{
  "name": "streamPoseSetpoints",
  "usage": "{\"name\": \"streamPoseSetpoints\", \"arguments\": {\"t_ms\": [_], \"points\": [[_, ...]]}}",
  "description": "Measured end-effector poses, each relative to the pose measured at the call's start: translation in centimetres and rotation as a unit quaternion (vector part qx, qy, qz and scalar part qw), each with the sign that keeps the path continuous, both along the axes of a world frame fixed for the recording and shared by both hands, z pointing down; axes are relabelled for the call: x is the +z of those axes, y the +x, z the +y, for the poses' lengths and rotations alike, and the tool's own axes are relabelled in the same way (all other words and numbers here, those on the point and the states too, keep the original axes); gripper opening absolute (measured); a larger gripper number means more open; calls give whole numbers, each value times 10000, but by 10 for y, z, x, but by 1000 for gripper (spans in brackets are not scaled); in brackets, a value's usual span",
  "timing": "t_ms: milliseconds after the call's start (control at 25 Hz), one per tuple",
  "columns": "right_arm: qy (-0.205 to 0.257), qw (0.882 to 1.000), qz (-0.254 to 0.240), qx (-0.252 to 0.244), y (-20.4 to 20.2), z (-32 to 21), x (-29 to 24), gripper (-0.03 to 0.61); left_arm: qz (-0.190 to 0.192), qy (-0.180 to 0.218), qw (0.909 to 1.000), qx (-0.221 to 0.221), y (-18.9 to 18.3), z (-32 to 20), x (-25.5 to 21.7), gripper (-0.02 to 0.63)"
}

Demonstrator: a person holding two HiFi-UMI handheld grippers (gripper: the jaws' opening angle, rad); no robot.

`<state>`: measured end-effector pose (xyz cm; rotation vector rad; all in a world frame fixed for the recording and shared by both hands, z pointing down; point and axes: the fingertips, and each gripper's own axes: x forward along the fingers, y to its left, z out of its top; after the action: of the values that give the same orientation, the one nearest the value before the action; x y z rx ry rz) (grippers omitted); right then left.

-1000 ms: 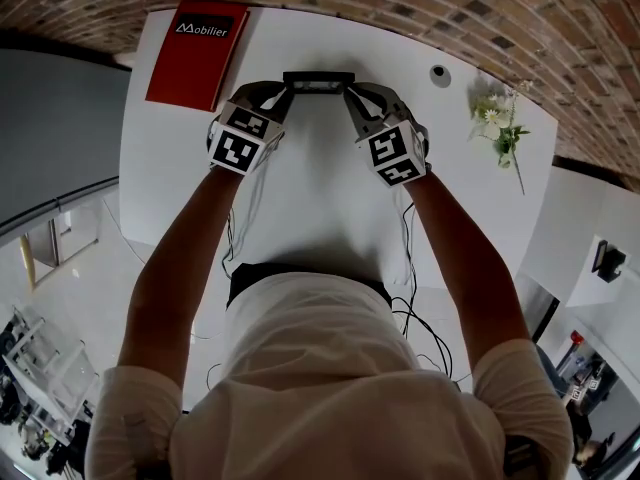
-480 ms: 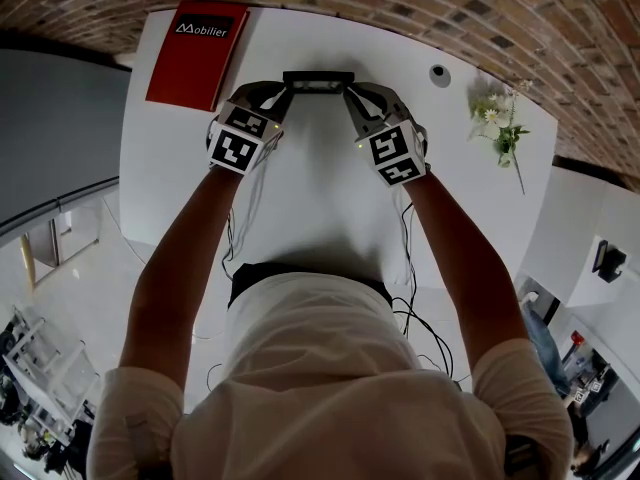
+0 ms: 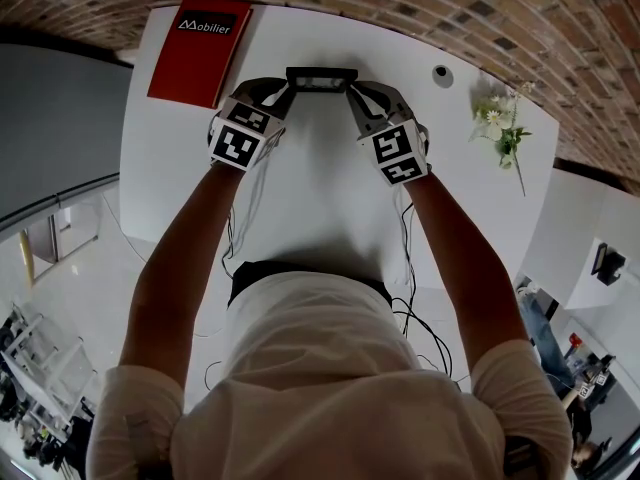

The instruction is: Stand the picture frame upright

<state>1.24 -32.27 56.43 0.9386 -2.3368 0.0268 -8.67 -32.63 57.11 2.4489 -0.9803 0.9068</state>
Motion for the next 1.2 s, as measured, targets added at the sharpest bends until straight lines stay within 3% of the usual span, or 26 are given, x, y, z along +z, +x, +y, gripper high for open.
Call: {"name": "streamPoseSetpoints", "arguments": {"t_ms": [720, 1000, 1200], "points": [[-93, 9997, -98, 181, 21, 31, -4, 25, 216, -2, 9991, -377, -14, 25, -14, 72], [-296, 9984, -415, 249, 46, 89, -23, 25, 542, 110, 9957, -737, -13, 78, -50, 77], [-380, 9958, -796, 253, 68, 148, -41, 25, 979, 39, 9892, -1094, -3, 148, -79, 81]]}}
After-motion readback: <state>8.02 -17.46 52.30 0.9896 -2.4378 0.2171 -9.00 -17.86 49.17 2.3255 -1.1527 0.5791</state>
